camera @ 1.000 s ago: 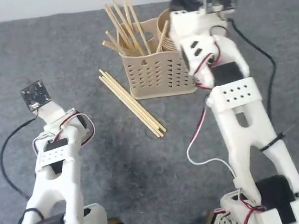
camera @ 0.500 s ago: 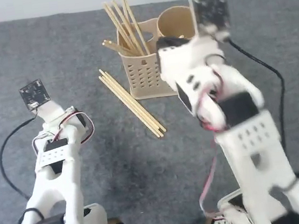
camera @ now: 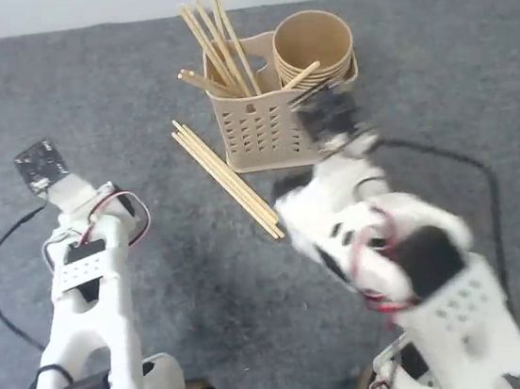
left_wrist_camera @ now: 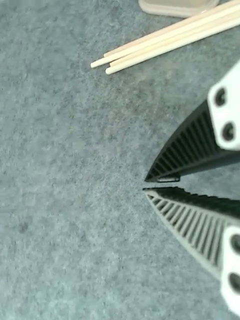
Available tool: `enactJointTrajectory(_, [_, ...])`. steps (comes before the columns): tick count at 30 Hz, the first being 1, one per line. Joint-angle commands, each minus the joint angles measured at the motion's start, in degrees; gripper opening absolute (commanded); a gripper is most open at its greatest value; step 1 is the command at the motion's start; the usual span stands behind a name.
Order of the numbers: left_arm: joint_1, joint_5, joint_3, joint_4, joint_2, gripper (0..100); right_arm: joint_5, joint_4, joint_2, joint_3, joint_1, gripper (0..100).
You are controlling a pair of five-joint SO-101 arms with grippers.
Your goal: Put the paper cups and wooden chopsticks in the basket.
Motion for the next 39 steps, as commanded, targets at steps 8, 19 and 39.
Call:
enactJointTrajectory(8, [-1.14, 0.53, -3.12, 0.35, 0.09, 8, 1.58, -27.91, 18.86, 20.13, -2.15, 12.2])
enactJointTrajectory(19, [-1.23, 5.80, -3.82, 2.73, 0.18, 23, 5.89, -51.56, 43.47, 17.58, -1.71, 12.3])
enactJointTrajectory(39, [-1.14, 5.71, -3.91, 2.64, 0.18, 23, 6.07, -39.34, 54.11, 6.95, -0.48, 0.6])
